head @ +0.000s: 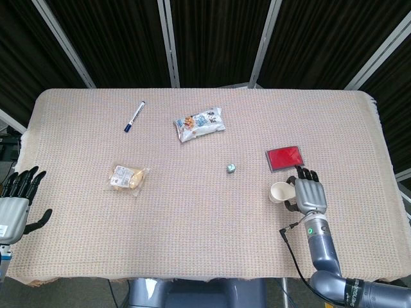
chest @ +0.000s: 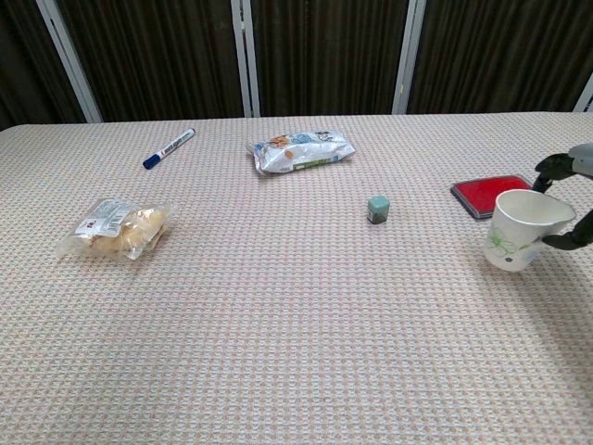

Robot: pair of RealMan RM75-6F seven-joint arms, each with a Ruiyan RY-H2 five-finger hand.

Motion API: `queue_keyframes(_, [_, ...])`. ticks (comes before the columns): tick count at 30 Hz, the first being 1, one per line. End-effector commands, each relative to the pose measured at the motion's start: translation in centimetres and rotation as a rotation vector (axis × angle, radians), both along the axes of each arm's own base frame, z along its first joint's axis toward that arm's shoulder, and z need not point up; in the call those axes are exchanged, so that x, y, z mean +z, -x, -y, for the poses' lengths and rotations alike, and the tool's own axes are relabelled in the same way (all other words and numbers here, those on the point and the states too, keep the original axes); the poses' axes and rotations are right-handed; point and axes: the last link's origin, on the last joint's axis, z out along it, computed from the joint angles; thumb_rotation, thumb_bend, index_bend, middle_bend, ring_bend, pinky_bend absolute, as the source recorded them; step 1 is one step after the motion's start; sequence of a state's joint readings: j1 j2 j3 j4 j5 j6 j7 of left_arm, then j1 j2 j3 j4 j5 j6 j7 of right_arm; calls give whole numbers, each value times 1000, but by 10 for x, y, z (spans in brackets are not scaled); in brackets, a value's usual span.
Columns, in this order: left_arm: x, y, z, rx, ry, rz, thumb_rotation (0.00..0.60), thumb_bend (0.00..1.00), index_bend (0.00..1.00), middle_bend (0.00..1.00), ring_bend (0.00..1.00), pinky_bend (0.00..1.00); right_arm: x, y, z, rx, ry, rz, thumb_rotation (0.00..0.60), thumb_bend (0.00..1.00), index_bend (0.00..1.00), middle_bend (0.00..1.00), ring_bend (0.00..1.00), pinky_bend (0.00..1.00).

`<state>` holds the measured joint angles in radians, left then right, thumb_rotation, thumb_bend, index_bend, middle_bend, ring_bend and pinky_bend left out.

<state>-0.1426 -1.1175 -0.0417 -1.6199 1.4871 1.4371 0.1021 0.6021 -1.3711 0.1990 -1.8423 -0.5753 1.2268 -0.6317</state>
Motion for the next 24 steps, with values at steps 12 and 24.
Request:
queue_keyframes(12, [0,0,0,-1,2,1,600,265,0,0,0,0,-19,8,0,-144,0,168,600,228,392,20,0,0])
queue_keyframes(24, [0,0,0,-1,1,0,600,266,0,0,0,0,-5,36,3,-137,66,-9,600,227,330,3,0,0])
